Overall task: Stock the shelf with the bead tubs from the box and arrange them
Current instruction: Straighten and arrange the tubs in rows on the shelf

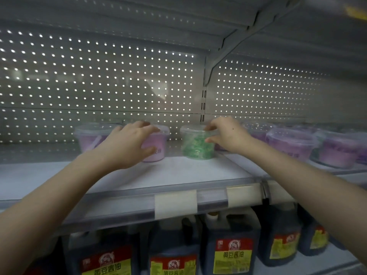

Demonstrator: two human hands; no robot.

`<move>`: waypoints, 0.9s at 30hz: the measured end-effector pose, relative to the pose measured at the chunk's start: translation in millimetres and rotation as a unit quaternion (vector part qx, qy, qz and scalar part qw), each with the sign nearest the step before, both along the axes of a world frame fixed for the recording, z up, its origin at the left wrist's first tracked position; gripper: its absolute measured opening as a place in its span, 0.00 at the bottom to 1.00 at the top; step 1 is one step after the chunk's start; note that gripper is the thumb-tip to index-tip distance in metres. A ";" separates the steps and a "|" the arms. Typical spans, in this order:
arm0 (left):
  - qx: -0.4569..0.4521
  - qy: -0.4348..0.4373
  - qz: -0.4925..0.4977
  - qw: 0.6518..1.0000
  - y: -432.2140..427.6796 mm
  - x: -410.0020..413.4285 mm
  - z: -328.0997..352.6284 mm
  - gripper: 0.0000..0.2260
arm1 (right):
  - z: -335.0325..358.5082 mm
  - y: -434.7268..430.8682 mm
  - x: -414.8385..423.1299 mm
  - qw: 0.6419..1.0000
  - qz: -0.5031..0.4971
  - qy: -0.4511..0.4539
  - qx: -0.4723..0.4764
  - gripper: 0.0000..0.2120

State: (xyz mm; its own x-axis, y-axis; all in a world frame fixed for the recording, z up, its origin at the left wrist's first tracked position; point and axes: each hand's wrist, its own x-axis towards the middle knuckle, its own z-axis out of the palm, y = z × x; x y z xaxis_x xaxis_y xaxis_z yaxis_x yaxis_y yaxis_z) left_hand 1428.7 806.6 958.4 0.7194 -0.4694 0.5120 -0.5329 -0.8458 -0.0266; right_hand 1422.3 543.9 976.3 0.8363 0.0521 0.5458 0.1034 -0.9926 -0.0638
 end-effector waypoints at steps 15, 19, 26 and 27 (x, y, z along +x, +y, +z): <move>0.038 0.002 0.024 0.999 11.3 11.6 -2.3 0.26 | 4.6 34.4 114.3 0.995 0.006 0.012 -0.101 0.12; 0.034 -0.006 0.028 0.999 8.0 11.8 -1.1 0.26 | 8.1 42.5 124.0 0.993 0.022 0.019 -0.114 0.14; 0.085 -0.035 0.065 0.994 0.5 0.3 -8.2 0.29 | 12.6 41.7 107.5 0.995 0.017 0.062 -0.070 0.21; 0.088 -0.040 0.065 0.993 0.4 0.9 -10.0 0.30 | 13.5 39.0 101.6 0.996 0.013 0.066 -0.060 0.22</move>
State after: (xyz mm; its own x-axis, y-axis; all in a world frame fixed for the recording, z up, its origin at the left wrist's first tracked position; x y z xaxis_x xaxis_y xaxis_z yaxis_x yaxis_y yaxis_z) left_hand 1429.6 807.0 948.3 0.7397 -0.4630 0.4883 -0.4106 -0.8855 -0.2175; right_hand 1523.9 582.9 989.8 0.8977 0.1340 0.4197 0.1287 -0.9908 0.0412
